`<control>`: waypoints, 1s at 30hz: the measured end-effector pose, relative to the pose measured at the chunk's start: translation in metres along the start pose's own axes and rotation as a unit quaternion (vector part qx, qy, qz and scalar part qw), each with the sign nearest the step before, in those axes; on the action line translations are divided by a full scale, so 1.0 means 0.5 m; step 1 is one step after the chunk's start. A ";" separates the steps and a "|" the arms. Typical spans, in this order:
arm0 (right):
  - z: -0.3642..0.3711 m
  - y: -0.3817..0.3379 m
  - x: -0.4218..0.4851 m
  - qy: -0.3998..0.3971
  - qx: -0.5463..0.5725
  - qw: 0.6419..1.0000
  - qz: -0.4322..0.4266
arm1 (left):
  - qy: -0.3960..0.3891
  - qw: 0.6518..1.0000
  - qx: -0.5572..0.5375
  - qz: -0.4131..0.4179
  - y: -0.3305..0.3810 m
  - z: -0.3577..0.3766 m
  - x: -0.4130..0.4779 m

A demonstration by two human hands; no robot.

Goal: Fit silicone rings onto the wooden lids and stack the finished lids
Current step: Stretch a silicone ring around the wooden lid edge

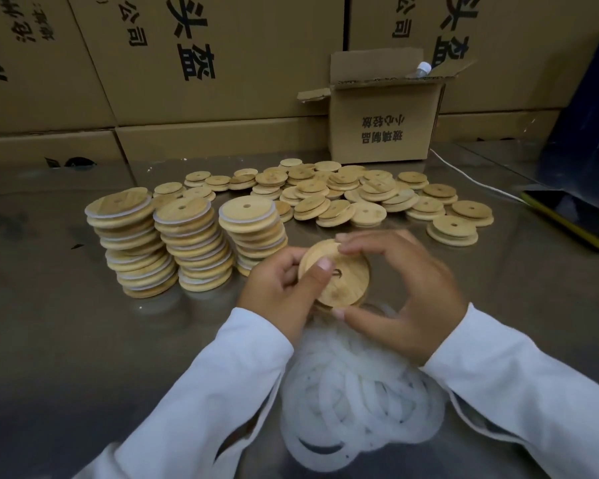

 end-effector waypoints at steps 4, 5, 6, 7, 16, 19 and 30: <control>-0.001 0.020 -0.002 -0.017 0.016 0.999 0.032 | 0.037 0.999 -0.014 -0.023 -0.011 -0.018 0.007; -0.002 0.029 -0.004 -0.018 0.007 0.999 0.042 | 0.052 0.998 -0.023 -0.030 -0.014 -0.023 0.011; -0.001 0.040 -0.008 -0.024 -0.002 0.998 0.055 | 0.069 0.996 -0.036 -0.039 -0.018 -0.030 0.015; 0.002 0.051 -0.011 -0.037 -0.006 0.997 0.070 | 0.084 0.994 -0.053 -0.049 -0.022 -0.037 0.019; 0.052 0.071 -0.037 -0.170 0.015 0.981 0.092 | 0.109 0.989 -0.063 -0.074 -0.021 -0.051 0.018; 0.056 0.078 -0.040 -0.185 0.004 0.976 0.111 | 0.095 0.991 -0.063 -0.072 -0.024 -0.048 0.018; 0.054 0.126 -0.056 -0.209 -0.093 0.952 0.204 | 0.096 0.990 -0.060 -0.078 -0.029 -0.046 0.022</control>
Point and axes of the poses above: each hand's wrist, its own x-axis towards the middle knuckle, its own z-axis out of the palm, y = z × x, the point moved 7 cm from there along x, towards the middle knuckle, and after that the axes turned 11 degrees about -z, right-handed, at the moved point
